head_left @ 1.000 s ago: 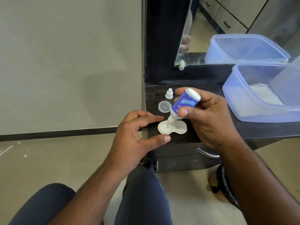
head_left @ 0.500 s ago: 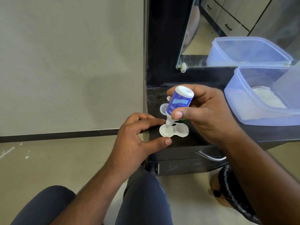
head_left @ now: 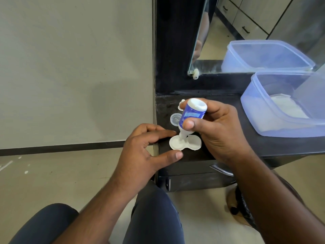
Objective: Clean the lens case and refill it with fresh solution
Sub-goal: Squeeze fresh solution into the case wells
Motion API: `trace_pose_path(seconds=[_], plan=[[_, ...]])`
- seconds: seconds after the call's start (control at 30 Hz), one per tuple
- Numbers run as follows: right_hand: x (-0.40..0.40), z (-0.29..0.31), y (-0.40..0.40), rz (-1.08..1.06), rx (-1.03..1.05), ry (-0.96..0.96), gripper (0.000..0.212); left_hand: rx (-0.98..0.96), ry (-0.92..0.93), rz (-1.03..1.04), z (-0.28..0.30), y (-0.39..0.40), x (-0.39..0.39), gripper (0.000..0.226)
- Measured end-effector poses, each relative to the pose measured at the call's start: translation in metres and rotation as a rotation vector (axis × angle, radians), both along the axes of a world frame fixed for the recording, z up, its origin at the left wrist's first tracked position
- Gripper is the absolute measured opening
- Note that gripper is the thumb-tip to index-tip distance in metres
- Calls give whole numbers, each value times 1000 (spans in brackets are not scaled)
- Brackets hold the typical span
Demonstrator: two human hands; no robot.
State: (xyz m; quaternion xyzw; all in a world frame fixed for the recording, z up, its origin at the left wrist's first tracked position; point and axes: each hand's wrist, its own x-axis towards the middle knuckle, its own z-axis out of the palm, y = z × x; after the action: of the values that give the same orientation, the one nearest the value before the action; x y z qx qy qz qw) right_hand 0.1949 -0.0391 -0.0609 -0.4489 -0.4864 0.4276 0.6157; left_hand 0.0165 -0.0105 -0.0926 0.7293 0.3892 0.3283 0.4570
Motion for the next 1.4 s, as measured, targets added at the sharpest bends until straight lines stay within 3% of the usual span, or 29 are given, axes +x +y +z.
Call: trace_pose_path(seconds=[0.27,0.5,0.83,1.4], plan=[[1,1,-1,-16,8,-46,27,-5,7,1,1,0,0,47],[0,1,-1,-52,27,80,31,3,-15,7,0,-1,1,44],[0,1,-4,-26,-13,-19,31,2,5,18,0,-3,1,48],[3,-2,-1,-24,11,28,29,6,-4,16,-3,-2,1,46]])
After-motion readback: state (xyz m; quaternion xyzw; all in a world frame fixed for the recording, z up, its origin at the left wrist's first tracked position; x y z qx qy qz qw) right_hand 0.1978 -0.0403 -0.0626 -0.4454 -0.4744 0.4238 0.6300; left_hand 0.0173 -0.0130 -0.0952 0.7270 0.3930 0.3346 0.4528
